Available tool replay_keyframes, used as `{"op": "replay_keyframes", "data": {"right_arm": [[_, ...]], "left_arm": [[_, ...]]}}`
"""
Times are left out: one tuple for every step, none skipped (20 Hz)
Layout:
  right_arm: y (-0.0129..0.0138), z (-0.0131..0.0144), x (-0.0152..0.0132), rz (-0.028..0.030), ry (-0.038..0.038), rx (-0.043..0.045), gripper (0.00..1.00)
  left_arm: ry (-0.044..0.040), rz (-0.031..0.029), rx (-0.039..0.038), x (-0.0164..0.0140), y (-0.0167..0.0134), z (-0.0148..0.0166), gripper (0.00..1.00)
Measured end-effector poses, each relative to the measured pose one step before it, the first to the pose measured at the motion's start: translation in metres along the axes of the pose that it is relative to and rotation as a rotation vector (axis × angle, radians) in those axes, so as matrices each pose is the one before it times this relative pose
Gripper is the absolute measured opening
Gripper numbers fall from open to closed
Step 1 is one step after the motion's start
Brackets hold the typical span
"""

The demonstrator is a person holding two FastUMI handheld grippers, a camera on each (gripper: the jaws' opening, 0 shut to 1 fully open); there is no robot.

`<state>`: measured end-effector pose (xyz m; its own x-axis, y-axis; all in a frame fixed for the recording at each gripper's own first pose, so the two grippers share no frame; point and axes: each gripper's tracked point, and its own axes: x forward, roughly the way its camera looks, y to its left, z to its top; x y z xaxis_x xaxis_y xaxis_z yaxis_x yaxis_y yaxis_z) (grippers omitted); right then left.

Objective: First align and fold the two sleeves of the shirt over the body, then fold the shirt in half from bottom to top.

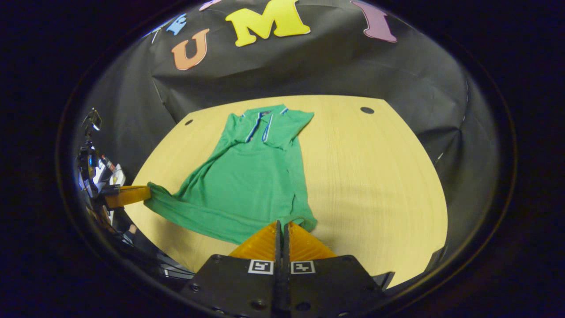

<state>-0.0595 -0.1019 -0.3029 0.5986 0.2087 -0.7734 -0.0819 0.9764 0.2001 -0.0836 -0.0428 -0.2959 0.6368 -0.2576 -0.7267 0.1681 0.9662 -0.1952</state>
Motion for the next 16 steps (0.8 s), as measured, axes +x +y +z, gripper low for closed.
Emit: {"op": "replay_keyframes", "data": {"right_arm": [[-0.00182,0.01381,0.0011,-0.00145,-0.01672,-0.00458,0.0],[-0.00168,0.01253,0.00071,-0.00073,-0.01608,-0.00269,0.0],[-0.00034,0.01437,0.00365,0.00155,-0.01925,0.0027,0.0],[-0.00107,0.0143,0.00351,-0.00015,-0.01594,0.00489,0.0],[-0.00254,0.01387,0.00515,-0.00442,-0.01621,0.00202,0.0],[-0.00307,0.01542,0.00657,-0.00258,-0.01819,-0.00001,0.0],[-0.00193,0.01276,0.00576,-0.00101,-0.01361,-0.00095,0.0],[-0.00205,0.01197,0.00694,0.00114,-0.01074,-0.00309,0.0],[-0.00206,0.01246,0.00658,0.00135,-0.01086,-0.001,0.0],[-0.00168,0.01107,0.00566,0.00257,-0.01002,0.00265,0.0],[-0.00006,0.01009,0.00662,0.00551,-0.0081,-0.00044,0.0],[-0.00086,0.01063,0.00742,0.00194,-0.00826,-0.00368,0.0],[-0.00014,0.01015,0.00615,0.00313,-0.00779,-0.00573,0.0],[0.00016,0.01028,0.00734,0.00273,-0.00956,-0.00431,0.0],[0.00098,0.01083,0.00781,0.00346,-0.00798,-0.00315,0.0],[0.00156,0.00937,0.00827,0.00605,-0.00598,-0.00235,0.0]], "left_arm": [[-0.01377,-0.00269,0.00459,0.00389,-0.00013,0.01192,0.1],[-0.01361,0.00108,0.00664,0.00424,-0.00003,0.0121,0.1],[-0.01475,0.00123,0.00299,0.0049,0.00043,0.01065,0.11],[-0.01372,-0.00263,-0.00441,0.00637,0.00039,0.01189,0.11],[-0.01232,0.00277,-0.00606,0.00704,0.0007,0.01326,0.1],[-0.01209,0.00522,-0.00165,0.00641,0.00206,0.01127,0.1],[-0.01265,0.0042,-0.00006,0.00556,0.00188,0.01067,0.1],[-0.01146,0.00545,0.00358,0.00612,0.00267,0.01128,0.1],[-0.00924,0.00725,0.01307,0.00539,0.00384,0.00923,0.1],[-0.01353,0.004,0.00699,0.00501,0.00353,0.0099,0.1],[-0.01417,-0.00012,-0.00113,0.00782,0.00177,0.00987,0.1],[-0.01092,0.00118,-0.00408,0.00719,0.0013,0.0099,0.1],[-0.01349,0.00142,-0.00363,0.00705,0.00233,0.01014,0.1],[-0.0156,0.00148,-0.00325,0.00857,0.00231,0.01122,0.1],[-0.01706,0.001,-0.00652,0.00771,0.00045,0.01114,0.1],[-0.01637,0.00261,-0.01136,0.00996,0.00259,0.01084,0.1]]}}
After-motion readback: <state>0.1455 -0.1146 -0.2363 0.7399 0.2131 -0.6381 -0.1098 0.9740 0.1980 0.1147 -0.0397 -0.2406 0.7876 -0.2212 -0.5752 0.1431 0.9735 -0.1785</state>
